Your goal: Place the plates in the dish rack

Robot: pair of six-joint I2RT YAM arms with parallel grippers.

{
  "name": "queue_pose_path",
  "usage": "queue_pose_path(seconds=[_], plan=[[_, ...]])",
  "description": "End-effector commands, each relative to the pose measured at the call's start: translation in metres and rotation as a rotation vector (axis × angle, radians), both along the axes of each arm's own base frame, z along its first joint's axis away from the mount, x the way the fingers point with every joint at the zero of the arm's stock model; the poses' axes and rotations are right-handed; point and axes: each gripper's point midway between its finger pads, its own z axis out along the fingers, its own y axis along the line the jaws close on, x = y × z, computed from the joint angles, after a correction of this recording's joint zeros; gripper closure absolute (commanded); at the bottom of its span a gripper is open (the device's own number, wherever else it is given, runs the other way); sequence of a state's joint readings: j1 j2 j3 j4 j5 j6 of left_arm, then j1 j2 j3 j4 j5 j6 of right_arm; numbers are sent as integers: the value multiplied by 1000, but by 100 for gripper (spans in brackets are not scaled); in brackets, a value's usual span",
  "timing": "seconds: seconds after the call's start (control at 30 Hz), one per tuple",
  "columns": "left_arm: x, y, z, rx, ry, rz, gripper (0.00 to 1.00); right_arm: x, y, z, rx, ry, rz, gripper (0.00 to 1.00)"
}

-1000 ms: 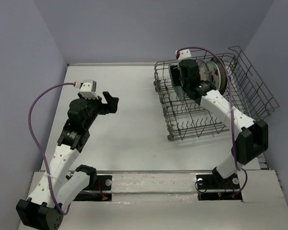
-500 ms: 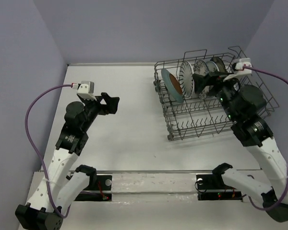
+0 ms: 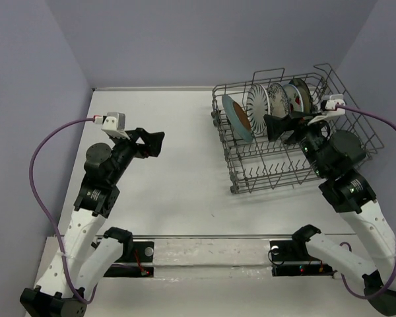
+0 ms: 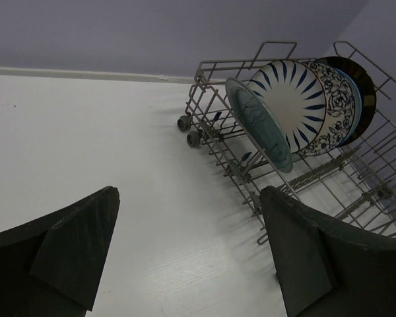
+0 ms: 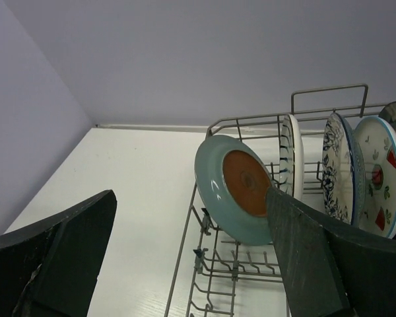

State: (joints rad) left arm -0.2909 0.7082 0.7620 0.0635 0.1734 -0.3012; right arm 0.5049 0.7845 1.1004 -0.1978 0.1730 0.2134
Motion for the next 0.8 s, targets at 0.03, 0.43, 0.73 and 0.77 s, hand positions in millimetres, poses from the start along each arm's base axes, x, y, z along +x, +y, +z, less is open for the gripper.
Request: queue_pose_path(seconds=[0.03,0.43,0.73,0.77], plan=[[-10,1,59,-53,-160,-12,1,4,6,-3,-68,18,22,0],[-5,13,22,27,-117,53,1,105,57,-117,-425,355,14,0],[-4,8,14,38,-95,24,1,166,62,-162,-593,421,-96,0],[-5,8,15,37,-100,23,1,173,61,-174,-615,443,-123,0]])
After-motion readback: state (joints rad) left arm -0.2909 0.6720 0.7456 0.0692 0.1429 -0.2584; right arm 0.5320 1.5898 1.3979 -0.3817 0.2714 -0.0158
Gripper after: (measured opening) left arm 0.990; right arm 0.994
